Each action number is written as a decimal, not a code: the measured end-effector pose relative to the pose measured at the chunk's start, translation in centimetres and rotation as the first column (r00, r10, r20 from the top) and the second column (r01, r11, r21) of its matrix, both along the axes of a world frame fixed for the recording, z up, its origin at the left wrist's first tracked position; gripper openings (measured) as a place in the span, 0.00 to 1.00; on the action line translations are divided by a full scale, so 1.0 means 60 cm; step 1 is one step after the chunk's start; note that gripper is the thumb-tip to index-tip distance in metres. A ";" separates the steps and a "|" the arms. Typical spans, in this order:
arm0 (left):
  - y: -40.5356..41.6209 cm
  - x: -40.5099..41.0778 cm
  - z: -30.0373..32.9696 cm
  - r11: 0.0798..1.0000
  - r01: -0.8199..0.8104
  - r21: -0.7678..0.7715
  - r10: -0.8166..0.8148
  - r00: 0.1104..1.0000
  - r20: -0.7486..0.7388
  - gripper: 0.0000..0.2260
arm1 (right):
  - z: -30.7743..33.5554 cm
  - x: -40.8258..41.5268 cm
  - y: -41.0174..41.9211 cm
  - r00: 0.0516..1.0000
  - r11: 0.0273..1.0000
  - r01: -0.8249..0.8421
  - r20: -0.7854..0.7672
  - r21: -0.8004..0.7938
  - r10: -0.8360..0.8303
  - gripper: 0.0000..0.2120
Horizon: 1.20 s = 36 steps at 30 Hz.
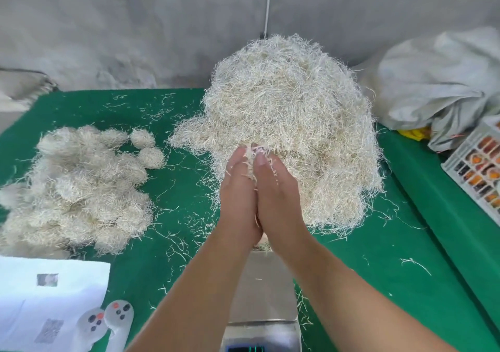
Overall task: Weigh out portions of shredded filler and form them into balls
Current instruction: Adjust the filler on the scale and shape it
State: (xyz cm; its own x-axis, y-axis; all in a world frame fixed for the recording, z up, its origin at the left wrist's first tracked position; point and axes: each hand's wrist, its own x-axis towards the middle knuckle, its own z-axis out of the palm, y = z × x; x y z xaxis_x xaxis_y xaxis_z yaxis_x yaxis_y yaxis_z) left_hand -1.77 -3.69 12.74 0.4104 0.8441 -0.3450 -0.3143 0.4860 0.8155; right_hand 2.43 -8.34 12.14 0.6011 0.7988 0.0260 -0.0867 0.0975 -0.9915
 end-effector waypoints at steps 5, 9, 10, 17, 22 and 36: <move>-0.021 -0.001 0.043 0.908 -0.019 0.419 0.041 0.998 -0.044 0.18 | 0.023 0.011 -0.002 0.997 0.995 0.078 -0.003 0.063 -0.078 0.13; -0.027 -0.014 0.045 0.848 0.083 0.524 -0.072 0.997 -0.042 0.13 | 0.035 0.034 0.003 0.970 0.977 0.197 -0.159 0.077 -0.183 0.11; -0.028 -0.024 0.041 0.846 0.070 0.529 -0.053 0.997 -0.047 0.11 | 0.031 0.042 0.007 0.940 0.971 0.232 -0.267 0.053 -0.210 0.20; 0.018 -0.072 0.027 0.972 0.078 0.221 -0.042 0.986 -0.160 0.10 | 0.039 0.088 0.000 0.809 0.933 0.357 -0.516 0.054 -0.280 0.24; -0.031 -0.009 0.064 0.916 0.384 -0.118 -0.384 0.923 0.024 0.31 | 0.034 0.019 0.009 0.980 0.981 0.160 -0.136 0.111 -0.144 0.13; -0.026 0.024 0.032 0.983 0.020 0.183 -0.037 0.995 0.090 0.09 | 0.056 0.022 -0.031 0.944 0.997 -0.081 -0.322 -0.016 0.071 0.22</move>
State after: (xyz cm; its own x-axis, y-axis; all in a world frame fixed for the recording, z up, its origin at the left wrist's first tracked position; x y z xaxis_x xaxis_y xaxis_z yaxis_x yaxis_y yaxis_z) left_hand -0.33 -5.28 14.67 0.4585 0.8766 -0.1462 -0.3808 0.3424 0.8589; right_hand 3.74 -10.20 15.51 0.5110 0.8401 -0.1820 -0.4067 0.0498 -0.9122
